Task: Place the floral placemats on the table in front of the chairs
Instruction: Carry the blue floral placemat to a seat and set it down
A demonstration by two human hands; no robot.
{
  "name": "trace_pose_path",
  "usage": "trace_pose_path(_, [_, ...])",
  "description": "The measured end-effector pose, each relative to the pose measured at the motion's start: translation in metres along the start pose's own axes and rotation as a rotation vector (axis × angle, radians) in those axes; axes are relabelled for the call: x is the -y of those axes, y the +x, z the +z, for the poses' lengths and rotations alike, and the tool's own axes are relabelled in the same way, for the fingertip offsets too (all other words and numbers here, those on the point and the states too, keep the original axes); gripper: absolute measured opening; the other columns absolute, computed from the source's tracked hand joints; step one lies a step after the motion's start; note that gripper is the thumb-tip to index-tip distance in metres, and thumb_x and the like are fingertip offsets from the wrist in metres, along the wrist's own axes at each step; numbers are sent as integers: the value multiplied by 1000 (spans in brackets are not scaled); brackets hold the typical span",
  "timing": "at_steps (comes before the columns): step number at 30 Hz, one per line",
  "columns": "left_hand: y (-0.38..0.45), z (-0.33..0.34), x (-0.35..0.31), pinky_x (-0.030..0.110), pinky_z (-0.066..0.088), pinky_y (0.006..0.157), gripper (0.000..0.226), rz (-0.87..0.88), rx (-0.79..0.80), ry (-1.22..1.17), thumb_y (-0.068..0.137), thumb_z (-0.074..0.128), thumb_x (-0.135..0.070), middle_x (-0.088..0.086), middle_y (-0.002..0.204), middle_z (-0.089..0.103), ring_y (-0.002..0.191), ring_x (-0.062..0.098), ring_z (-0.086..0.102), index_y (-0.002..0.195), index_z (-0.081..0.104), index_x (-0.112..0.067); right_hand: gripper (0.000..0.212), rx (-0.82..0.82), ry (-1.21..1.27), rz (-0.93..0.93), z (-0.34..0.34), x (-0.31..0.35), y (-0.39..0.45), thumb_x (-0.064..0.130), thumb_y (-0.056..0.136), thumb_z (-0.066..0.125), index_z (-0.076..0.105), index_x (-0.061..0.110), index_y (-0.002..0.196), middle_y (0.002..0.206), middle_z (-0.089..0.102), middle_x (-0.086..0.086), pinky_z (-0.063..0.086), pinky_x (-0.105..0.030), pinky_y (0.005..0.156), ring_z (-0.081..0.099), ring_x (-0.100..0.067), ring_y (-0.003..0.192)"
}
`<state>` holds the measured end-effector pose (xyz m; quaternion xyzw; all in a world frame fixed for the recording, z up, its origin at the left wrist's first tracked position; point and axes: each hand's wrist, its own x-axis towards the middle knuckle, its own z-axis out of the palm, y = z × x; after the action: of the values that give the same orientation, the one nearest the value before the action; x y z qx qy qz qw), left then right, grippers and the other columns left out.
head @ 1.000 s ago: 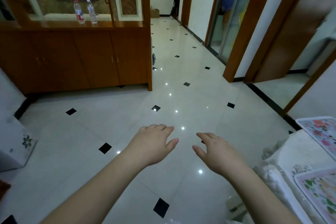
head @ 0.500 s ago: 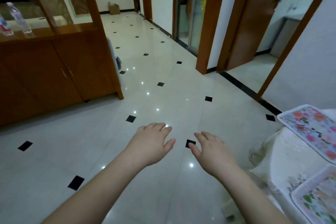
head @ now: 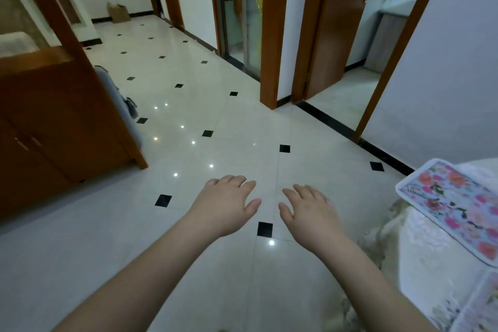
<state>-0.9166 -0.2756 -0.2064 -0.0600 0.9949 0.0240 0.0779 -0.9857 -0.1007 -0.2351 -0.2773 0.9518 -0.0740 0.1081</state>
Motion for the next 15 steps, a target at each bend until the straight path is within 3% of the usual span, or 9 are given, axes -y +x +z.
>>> trace_pose_path(5, [78,-3,13,37,21,117,58,115,-8,2,102,24,-53,-2,160,26,147,17,21,154,25,-25,54,-12,-20,81,0,-9,57,46,104,24,24,27,154,163,16,-1,5,-37,120,8,-22,150])
trace_pose_path(15, [218,-29,39,37,16,117,59,353,23,38,103,23,-51,0,163,19,148,18,18,155,21,-24,54,-36,32,300,-22,-26,161,43,103,28,24,27,154,164,15,0,11,-35,119,14,-20,149])
